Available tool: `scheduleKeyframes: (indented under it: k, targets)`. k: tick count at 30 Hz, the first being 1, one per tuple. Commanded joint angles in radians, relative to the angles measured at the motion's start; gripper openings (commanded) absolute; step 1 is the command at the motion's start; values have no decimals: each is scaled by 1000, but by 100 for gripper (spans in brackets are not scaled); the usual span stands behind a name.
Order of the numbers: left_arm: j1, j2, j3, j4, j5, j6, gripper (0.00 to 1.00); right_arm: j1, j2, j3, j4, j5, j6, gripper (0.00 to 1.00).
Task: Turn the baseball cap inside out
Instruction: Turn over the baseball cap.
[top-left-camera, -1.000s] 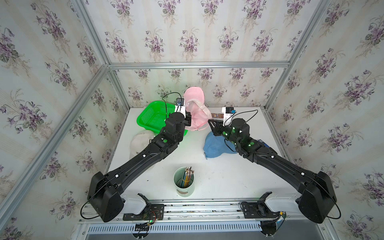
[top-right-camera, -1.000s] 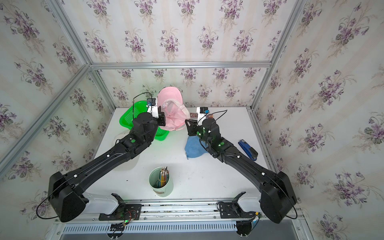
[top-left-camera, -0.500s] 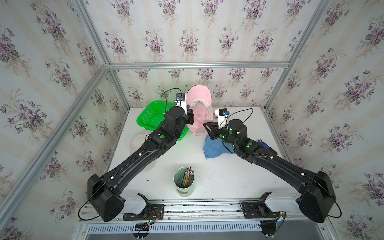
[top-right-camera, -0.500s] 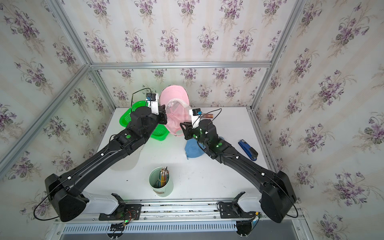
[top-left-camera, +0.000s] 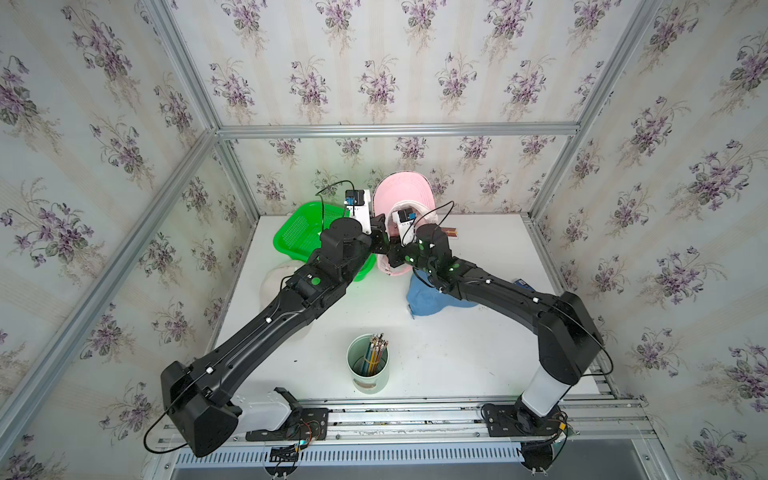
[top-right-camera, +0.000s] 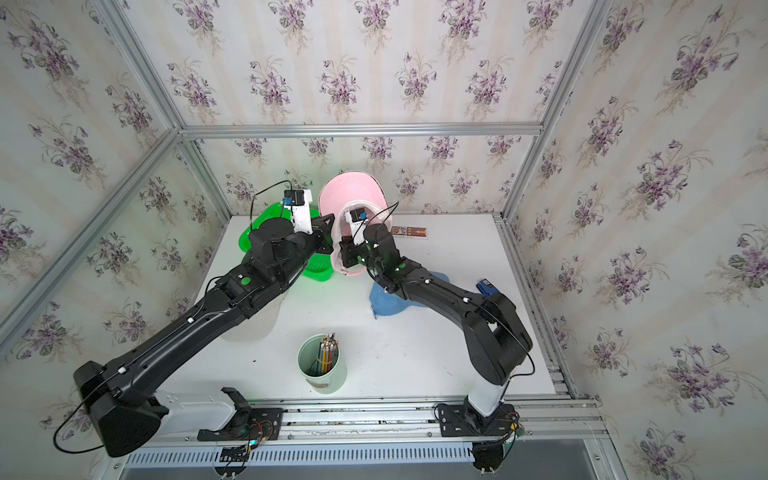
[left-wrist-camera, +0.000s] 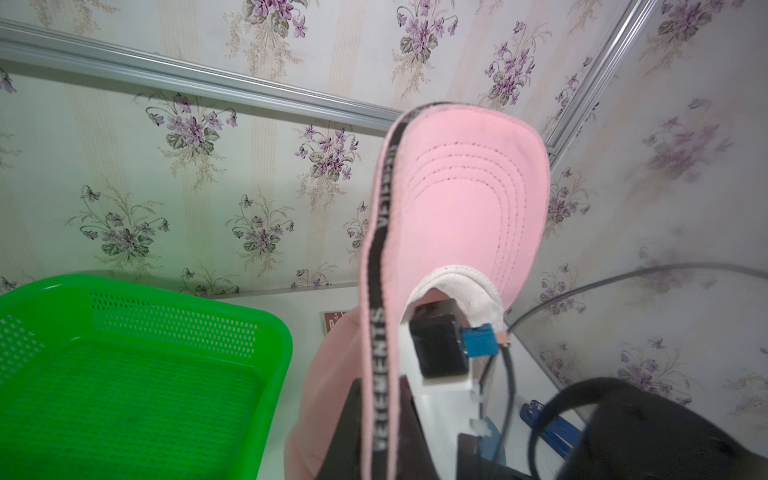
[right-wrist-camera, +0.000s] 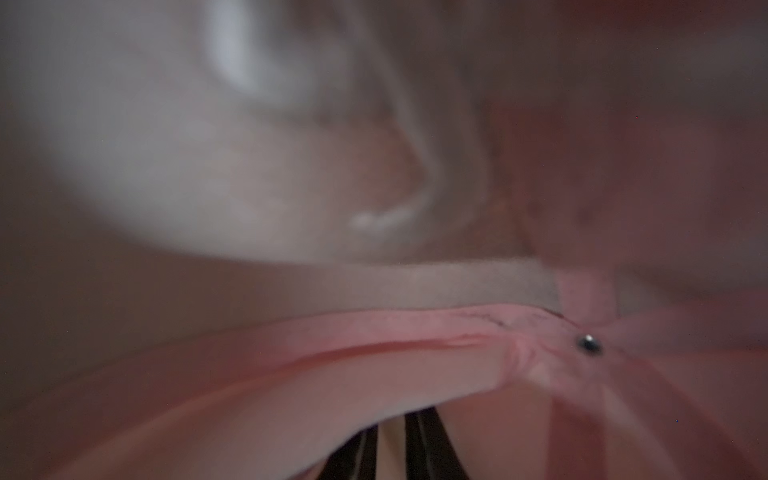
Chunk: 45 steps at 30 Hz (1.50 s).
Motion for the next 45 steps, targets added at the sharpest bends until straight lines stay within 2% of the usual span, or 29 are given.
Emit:
scheduleKeyframes:
  k: [1,5,9,15,18,22,26,35,41,45]
  targets:
    - [-4,-39,-25,35,5,-118,0,4,46,22,61,22,-7,21]
    - [-12,-51,-18,-4,-88,-14,0,15,37,19,59,21,-7,30]
    - [-12,-32,3,-9,-199,148,0,31,-100,-85,47,51,-37,43]
    - [-11,7,56,-39,-253,244,0,32,-315,-187,-27,69,-62,53]
    - [-11,3,54,-34,-226,226,0,31,-353,-195,-13,94,-74,48]
    - [-11,-16,51,-69,-169,139,0,31,-316,-189,107,124,-84,20]
    - [-12,-31,35,-84,-121,55,0,33,-224,-140,200,111,-55,9]
    - [-15,-26,47,-138,-59,-45,0,42,-133,-127,401,183,-41,4]
    - [-16,-19,57,-155,17,-112,0,42,-42,-43,417,196,-34,3]
    - [-18,-38,45,-139,52,-138,0,42,39,38,345,246,-40,3]
